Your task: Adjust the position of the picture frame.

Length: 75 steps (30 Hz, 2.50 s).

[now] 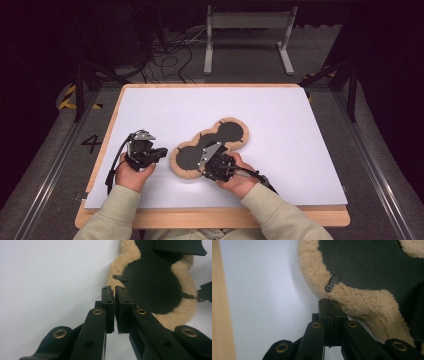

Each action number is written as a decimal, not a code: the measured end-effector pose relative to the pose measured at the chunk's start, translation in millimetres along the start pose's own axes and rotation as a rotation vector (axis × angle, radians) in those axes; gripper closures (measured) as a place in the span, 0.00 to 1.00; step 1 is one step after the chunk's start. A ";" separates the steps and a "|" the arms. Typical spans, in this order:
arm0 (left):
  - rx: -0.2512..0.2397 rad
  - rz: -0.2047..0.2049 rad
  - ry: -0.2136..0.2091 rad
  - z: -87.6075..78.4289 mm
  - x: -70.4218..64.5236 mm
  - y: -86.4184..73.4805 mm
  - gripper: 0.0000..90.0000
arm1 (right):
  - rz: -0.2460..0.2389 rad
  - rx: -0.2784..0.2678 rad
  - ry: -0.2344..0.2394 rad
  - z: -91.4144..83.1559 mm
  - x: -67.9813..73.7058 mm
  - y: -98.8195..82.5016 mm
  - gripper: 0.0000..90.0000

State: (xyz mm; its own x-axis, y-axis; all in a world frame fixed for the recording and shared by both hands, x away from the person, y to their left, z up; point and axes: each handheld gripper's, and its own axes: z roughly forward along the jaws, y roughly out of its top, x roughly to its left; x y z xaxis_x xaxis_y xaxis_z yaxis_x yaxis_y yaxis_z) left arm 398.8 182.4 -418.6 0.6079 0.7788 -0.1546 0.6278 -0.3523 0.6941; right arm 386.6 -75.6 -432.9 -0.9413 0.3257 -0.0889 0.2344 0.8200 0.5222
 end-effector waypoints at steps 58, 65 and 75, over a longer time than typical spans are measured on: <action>-0.116 -0.081 0.063 -34.5 15.1 -57.2 0.77 | 0.350 0.165 -0.238 17.3 -206.4 20.8 1.00; -0.132 -0.090 0.044 -33.5 14.5 -51.5 0.77 | 0.368 0.172 -0.205 6.0 -198.5 5.0 1.00; -0.119 -0.061 -0.001 -25.1 8.9 -44.5 0.76 | 0.387 0.175 -0.140 -13.9 -175.7 -22.8 1.00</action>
State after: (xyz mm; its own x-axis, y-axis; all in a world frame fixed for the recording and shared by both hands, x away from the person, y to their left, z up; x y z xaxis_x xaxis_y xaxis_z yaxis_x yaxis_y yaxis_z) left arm 364.0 218.0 -433.3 0.5707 0.7966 -0.1996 0.6014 -0.2398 0.7621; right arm 543.3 -158.1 -417.4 -0.7370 0.6750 -0.0356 0.6118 0.6885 0.3895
